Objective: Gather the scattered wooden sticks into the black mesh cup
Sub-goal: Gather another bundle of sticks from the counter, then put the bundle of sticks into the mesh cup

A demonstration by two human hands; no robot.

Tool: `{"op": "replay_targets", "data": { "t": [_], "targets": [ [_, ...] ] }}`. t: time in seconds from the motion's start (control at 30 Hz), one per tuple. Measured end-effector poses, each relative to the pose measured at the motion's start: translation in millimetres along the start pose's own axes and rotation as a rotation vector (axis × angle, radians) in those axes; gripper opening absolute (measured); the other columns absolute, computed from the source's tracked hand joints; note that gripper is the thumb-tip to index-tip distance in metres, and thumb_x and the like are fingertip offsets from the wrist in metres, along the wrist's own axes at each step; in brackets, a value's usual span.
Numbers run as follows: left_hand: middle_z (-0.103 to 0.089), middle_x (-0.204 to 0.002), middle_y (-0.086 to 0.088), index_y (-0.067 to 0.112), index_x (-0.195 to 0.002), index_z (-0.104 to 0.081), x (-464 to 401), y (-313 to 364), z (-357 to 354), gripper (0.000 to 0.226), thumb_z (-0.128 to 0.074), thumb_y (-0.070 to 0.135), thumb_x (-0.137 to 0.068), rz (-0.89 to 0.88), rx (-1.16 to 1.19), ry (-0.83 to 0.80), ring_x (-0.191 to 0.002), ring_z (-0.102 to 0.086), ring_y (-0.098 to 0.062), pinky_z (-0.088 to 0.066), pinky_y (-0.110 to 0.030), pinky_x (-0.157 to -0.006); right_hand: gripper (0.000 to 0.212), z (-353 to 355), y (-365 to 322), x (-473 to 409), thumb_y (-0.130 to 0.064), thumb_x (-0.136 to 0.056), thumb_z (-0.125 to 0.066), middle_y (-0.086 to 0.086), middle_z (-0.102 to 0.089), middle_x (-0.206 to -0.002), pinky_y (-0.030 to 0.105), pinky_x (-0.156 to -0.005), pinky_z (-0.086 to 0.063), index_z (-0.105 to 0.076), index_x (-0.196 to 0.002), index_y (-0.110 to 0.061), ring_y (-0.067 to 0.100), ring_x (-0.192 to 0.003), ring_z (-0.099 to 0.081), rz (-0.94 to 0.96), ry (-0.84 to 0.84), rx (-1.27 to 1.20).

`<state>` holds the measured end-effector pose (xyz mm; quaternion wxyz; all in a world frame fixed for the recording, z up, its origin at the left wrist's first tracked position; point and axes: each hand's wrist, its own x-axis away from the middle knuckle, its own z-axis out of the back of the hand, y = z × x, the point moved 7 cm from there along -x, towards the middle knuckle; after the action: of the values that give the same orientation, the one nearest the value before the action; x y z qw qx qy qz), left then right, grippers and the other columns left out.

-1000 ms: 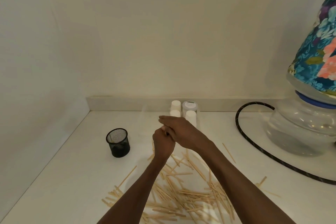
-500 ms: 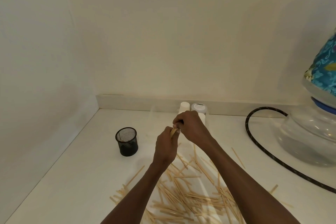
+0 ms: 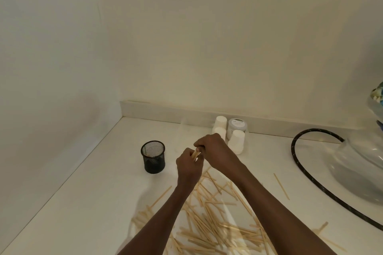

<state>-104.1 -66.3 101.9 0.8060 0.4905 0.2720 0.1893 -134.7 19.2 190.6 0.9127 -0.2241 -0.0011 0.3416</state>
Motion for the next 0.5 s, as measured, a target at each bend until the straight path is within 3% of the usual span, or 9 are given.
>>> {"op": "replay_targets", "data": {
  "t": [0.1,0.3,0.37,0.5],
  "targets": [
    [-0.054,-0.062,0.003,0.011,-0.07,-0.05,-3.7,-15.0,7.5,0.021,-0.059,0.012,-0.089,0.131,0.014,0.035,-0.056,-0.048,-0.014,-0.031,-0.02,-0.05,0.023,-13.4,-12.6,-2.6,-0.003,-0.092,-0.053,0.013,-0.073,-0.096,0.04,-0.084,-0.054,-0.074,-0.102,-0.006,0.027,-0.091,-0.068,0.054,-0.087,0.122],
    [-0.055,-0.061,0.004,0.018,-0.067,-0.05,-5.3,-41.3,19.2,0.021,-0.059,0.007,-0.083,0.249,0.077,0.031,-0.058,-0.05,-0.017,-0.033,-0.023,-0.05,0.026,-30.5,-26.8,-19.9,0.0,-0.086,-0.062,0.01,-0.075,-0.105,0.032,-0.087,-0.056,-0.076,-0.106,-0.009,0.023,-0.092,-0.07,0.052,-0.134,0.11],
    [-0.06,-0.071,0.001,0.016,-0.081,-0.056,-5.4,-53.7,24.1,0.016,-0.065,0.003,-0.077,0.301,0.139,0.026,-0.066,-0.056,-0.019,-0.04,-0.024,-0.057,0.024,-35.4,-29.9,-28.2,-0.002,-0.085,-0.065,0.01,-0.074,-0.106,0.03,-0.087,-0.056,-0.076,-0.105,-0.008,0.021,-0.091,-0.07,0.045,-0.118,0.109],
    [-0.06,-0.113,-0.009,0.004,-0.116,-0.058,-1.8,-89.1,33.5,0.045,-0.075,0.016,-0.077,0.404,0.034,-0.01,-0.103,-0.059,-0.026,-0.048,-0.036,-0.086,0.018,-30.1,-38.6,-52.8,-0.004,-0.088,-0.063,0.01,-0.072,-0.105,0.033,-0.087,-0.055,-0.076,-0.1,-0.007,0.022,-0.093,-0.069,0.079,0.015,0.047]
  ]
}}
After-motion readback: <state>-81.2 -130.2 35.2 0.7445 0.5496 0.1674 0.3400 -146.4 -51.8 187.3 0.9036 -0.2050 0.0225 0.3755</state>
